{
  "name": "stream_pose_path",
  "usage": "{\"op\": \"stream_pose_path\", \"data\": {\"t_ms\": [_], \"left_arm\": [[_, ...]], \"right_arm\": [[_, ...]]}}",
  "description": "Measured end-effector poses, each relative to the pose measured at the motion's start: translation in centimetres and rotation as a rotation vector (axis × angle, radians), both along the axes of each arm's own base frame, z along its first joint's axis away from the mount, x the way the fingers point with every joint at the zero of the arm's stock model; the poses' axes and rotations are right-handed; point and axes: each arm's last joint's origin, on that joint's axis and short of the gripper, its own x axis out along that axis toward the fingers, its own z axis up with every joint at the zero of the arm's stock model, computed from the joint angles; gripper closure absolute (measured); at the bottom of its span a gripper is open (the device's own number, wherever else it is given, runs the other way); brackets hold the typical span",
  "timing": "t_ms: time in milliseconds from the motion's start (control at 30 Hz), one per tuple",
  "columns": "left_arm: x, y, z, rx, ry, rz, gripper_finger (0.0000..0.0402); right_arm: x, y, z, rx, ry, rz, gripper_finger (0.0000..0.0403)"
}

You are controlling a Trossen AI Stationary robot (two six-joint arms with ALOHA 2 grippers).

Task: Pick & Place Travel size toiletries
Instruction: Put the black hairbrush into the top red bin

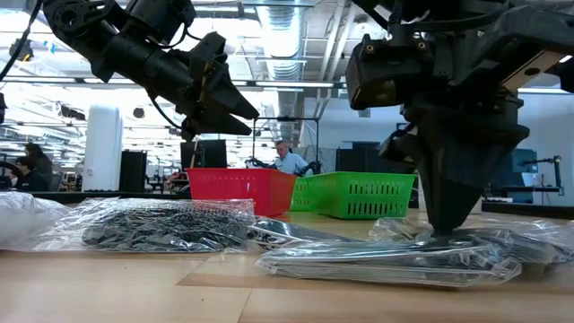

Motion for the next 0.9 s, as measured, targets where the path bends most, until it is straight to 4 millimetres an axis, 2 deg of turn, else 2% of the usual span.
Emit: {"op": "stream_pose_path", "data": {"t_ms": [300, 500, 900], "left_arm": [[0.0, 0.0, 0.0, 0.021, 0.004, -0.009, 0.0221], [0.0, 0.0, 0.0, 0.022, 0.003, -0.01, 0.0221], [0.0, 0.0, 0.1, 0.024, -0.004, -0.01, 0.0221]], "right_arm": [[0.8, 0.2, 2.4, -0.04, 0.026, 0.045, 0.0402], [1.6, -0.2, 4.8, -0.082, 0.032, 0.07, 0.0403], [3.2, -3.8, 10.2, -0.287, 0.043, 0.014, 0.0403]]}}
